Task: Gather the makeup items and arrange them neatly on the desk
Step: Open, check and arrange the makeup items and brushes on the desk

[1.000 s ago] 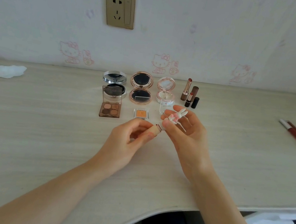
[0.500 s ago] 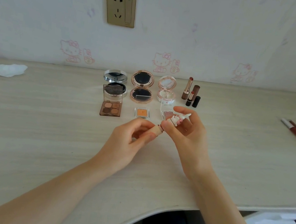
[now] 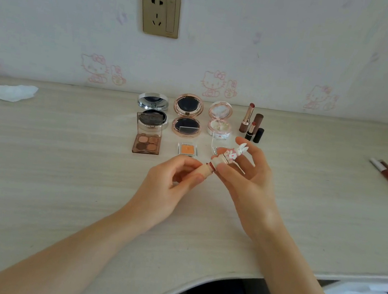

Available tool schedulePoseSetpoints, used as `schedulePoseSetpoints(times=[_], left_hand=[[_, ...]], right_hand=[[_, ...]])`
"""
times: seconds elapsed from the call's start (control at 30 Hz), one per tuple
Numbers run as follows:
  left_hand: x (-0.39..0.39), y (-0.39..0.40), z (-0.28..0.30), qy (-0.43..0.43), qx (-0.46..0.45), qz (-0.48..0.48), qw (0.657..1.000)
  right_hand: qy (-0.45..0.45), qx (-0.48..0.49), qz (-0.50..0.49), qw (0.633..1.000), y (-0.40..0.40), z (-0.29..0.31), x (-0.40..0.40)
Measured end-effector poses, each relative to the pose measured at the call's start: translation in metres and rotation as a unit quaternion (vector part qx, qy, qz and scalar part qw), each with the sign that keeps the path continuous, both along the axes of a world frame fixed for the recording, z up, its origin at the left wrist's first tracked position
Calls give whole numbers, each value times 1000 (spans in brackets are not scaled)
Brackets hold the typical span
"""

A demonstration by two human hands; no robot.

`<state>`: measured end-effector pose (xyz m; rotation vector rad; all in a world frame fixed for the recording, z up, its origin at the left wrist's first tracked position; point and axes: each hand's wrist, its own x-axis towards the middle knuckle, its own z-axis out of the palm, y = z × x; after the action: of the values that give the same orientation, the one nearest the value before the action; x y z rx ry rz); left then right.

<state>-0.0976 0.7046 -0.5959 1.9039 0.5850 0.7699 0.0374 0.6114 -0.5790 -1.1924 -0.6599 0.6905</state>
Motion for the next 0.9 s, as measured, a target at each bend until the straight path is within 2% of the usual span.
schedulePoseSetpoints(times=[0.2, 0.37, 0.5, 0.7, 0.9], left_hand=[[0, -1, 0, -2, 2, -5, 1000], [0, 0, 1, -8, -16, -5, 1000], [1, -1, 0, 0, -5, -7, 1000], [1, -2, 2, -5, -15, -11, 1000], [1, -4, 3, -11, -16, -15, 1000]], right_hand=[[-37, -13, -32, 999, 2, -3, 0], [6, 10, 4, 1000, 1, -3, 1], [3, -5, -24, 1000, 3, -3, 1], [44, 28, -12, 999, 1, 0, 2], [44, 39, -29, 998, 2, -1, 3]])
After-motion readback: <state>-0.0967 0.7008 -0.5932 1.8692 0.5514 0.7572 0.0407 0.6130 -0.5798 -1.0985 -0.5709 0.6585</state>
